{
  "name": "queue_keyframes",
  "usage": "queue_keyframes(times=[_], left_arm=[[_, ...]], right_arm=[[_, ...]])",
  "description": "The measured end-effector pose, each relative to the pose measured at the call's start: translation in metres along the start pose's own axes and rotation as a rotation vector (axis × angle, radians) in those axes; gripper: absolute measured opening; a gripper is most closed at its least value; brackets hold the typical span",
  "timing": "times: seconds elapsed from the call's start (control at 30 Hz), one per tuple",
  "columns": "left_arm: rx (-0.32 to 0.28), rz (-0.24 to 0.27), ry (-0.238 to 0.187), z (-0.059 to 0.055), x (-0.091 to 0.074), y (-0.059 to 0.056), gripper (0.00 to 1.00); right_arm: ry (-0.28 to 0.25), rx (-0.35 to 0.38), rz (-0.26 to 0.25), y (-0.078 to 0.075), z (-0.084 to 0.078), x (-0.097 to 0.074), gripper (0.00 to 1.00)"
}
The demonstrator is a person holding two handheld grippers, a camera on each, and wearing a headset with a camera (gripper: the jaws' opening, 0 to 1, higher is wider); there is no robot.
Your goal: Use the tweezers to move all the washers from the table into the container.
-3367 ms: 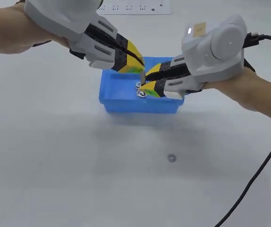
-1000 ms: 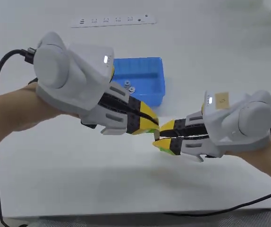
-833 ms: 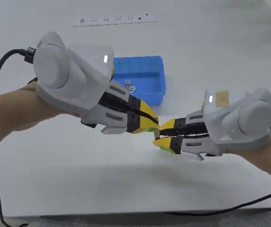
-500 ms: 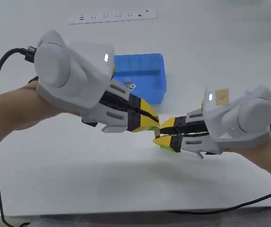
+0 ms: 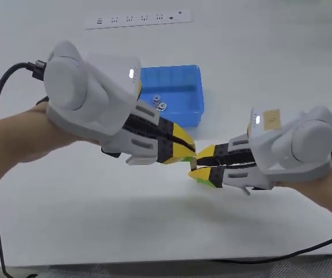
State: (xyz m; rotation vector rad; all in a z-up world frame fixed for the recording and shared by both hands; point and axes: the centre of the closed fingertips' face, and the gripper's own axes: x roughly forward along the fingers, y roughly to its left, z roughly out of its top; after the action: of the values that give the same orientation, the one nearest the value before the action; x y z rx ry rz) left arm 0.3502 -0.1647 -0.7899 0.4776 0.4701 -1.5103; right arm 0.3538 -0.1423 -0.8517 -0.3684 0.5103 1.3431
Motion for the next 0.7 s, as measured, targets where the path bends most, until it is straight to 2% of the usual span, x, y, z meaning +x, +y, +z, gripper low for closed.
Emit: queue_keyframes(times=[0.23,0.4,0.47,0.57,0.7], left_arm=[[-0.002,-0.011,0.010,-0.0003,-0.0004,-0.0017,0.06],[-0.003,-0.014,0.016,-0.0002,-0.0004,-0.0013,0.06],[-0.004,-0.017,0.018,-0.0001,-0.0002,-0.0013,0.06],[-0.006,-0.019,0.019,0.0002,0.0002,-0.0008,0.06],[-0.013,-0.021,0.023,0.0005,0.0007,0.0006,0.06]], right_arm=[[0.001,0.001,-0.001,0.0006,0.0001,-0.0005,0.12],[0.026,-0.014,0.016,0.0043,-0.0040,-0.0014,0.17],[0.031,-0.030,0.008,0.0030,-0.0051,-0.0022,0.16],[0.018,-0.014,-0.003,-0.0014,-0.0026,-0.0029,0.13],[0.017,-0.023,0.002,-0.0015,-0.0023,-0.0017,0.12]])
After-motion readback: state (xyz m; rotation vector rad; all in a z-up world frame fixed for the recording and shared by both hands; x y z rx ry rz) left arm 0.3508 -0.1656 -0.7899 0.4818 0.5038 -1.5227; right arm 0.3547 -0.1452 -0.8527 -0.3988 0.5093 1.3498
